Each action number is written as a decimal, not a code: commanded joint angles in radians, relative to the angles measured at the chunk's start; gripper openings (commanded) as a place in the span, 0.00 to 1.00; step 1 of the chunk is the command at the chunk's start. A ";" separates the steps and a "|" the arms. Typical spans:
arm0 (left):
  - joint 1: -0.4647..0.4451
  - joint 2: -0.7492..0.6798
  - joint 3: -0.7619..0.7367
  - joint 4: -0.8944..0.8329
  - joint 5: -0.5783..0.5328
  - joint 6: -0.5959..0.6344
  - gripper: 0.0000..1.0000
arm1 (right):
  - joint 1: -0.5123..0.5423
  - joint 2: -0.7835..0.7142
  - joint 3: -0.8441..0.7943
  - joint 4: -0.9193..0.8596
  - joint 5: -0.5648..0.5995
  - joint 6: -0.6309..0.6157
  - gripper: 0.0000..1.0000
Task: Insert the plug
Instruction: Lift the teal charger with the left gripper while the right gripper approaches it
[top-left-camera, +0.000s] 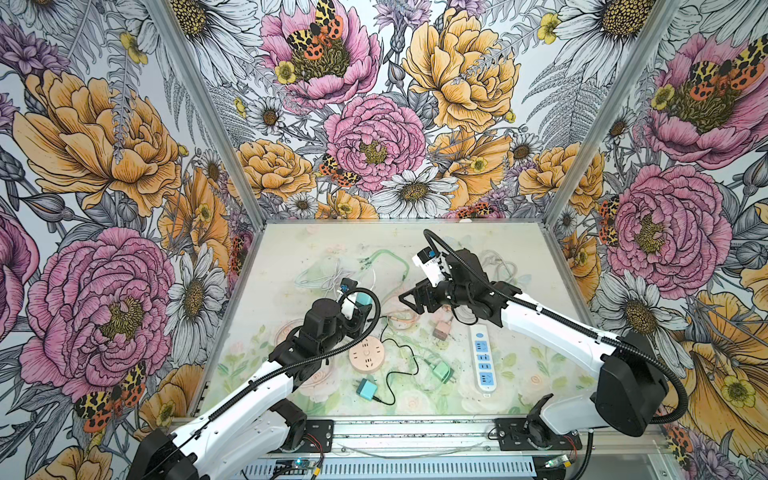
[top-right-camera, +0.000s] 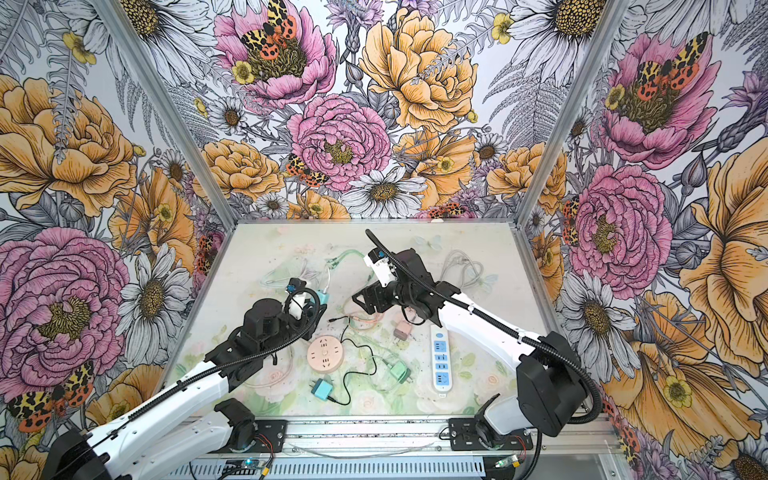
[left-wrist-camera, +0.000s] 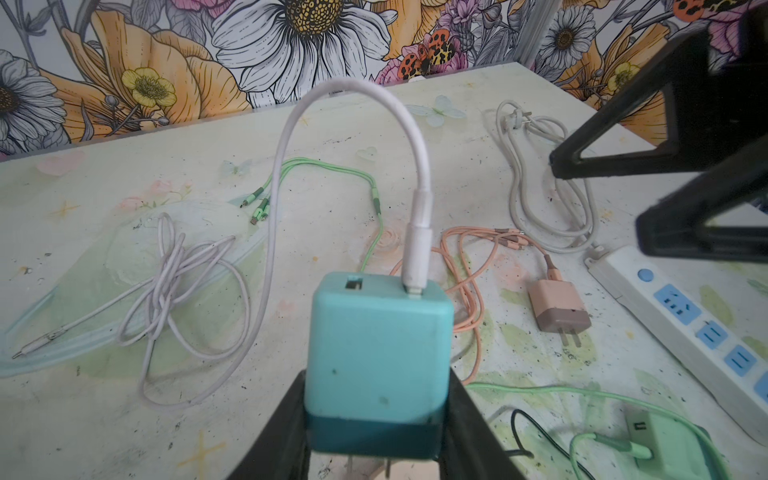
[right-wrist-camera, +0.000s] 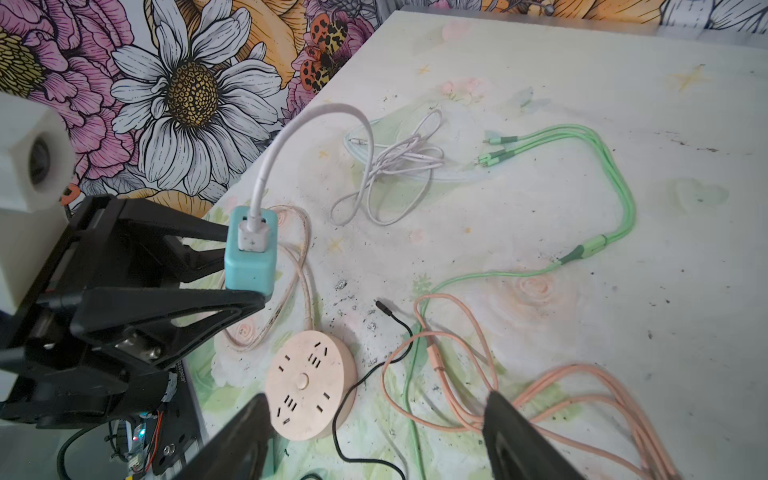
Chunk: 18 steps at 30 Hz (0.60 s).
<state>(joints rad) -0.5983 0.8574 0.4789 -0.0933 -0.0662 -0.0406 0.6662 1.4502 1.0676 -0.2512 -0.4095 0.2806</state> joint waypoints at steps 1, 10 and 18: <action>-0.022 -0.029 -0.024 0.005 0.001 0.041 0.18 | 0.024 0.017 0.053 0.011 -0.030 -0.006 0.81; -0.044 -0.051 -0.028 -0.022 0.037 0.108 0.18 | 0.068 0.057 0.096 -0.003 -0.083 -0.025 0.79; -0.074 -0.034 -0.012 -0.025 0.066 0.149 0.18 | 0.082 0.113 0.138 -0.063 -0.089 -0.035 0.78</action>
<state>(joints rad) -0.6575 0.8230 0.4503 -0.1295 -0.0288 0.0711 0.7399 1.5501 1.1667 -0.2882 -0.4801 0.2676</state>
